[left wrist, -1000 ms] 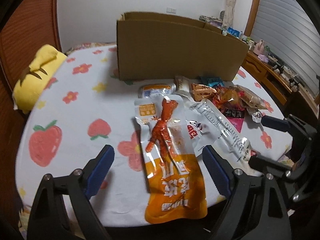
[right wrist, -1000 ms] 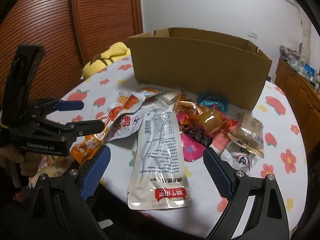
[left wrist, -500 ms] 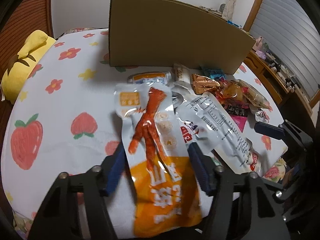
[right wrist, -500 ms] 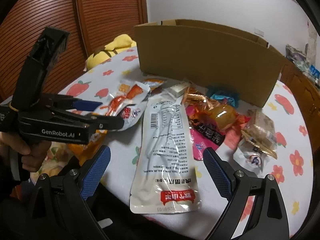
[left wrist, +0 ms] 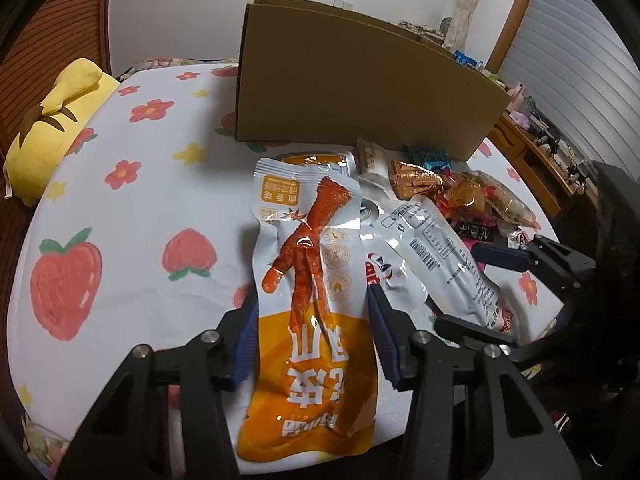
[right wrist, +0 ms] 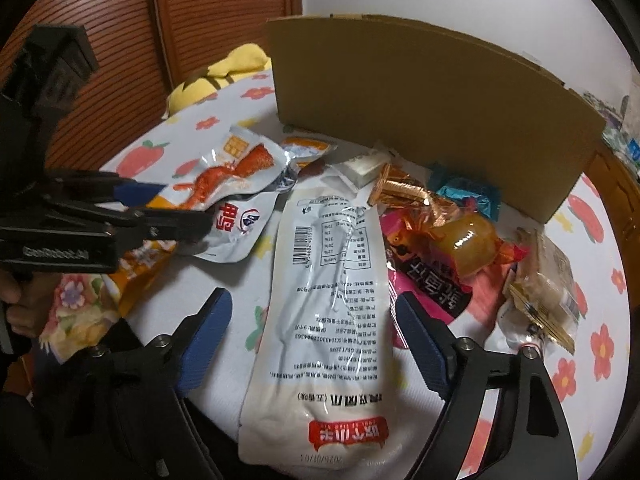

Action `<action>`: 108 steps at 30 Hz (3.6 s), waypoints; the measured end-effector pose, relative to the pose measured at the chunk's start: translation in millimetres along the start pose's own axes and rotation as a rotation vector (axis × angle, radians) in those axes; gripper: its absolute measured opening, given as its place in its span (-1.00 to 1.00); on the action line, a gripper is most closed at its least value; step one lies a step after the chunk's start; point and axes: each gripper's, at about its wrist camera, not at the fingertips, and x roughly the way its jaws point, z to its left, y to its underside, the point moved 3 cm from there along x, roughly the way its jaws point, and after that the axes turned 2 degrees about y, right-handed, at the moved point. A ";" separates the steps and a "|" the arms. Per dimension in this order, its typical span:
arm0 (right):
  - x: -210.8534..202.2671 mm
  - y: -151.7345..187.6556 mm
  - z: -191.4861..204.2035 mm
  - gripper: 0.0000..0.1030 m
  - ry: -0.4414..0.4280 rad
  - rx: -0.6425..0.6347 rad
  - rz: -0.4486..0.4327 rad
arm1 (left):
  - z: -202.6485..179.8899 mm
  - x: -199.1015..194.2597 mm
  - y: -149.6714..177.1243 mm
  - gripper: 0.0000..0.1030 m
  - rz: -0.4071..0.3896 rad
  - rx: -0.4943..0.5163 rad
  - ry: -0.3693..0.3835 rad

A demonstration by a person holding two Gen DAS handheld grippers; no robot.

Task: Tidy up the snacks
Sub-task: 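Grasp the orange chicken-feet pouch with the left gripper while the right grasps the white pouch, then carry both pouches into the cardboard box and open both grippers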

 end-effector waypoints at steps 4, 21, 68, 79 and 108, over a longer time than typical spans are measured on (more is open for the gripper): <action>9.1 0.1 -1.7 0.58 0.015 -0.006 0.011 | 1.9 -3.2 -1.6 -0.05 -0.016 -0.003 -0.009; -0.1 4.5 -12.7 0.10 0.043 0.002 -0.014 | -2.1 -21.7 -6.5 -0.05 -0.080 0.004 -0.023; -77.6 -131.3 -131.5 0.08 0.119 0.062 -0.274 | -62.1 -46.2 -175.5 -0.04 -0.243 0.188 -0.007; -18.3 -164.5 -183.2 0.10 0.086 0.103 -0.163 | -61.5 -8.1 -212.5 -0.04 -0.188 0.200 -0.035; -55.8 -145.8 -195.5 0.44 0.078 0.180 -0.193 | -65.0 34.9 -243.1 0.16 -0.122 0.198 -0.079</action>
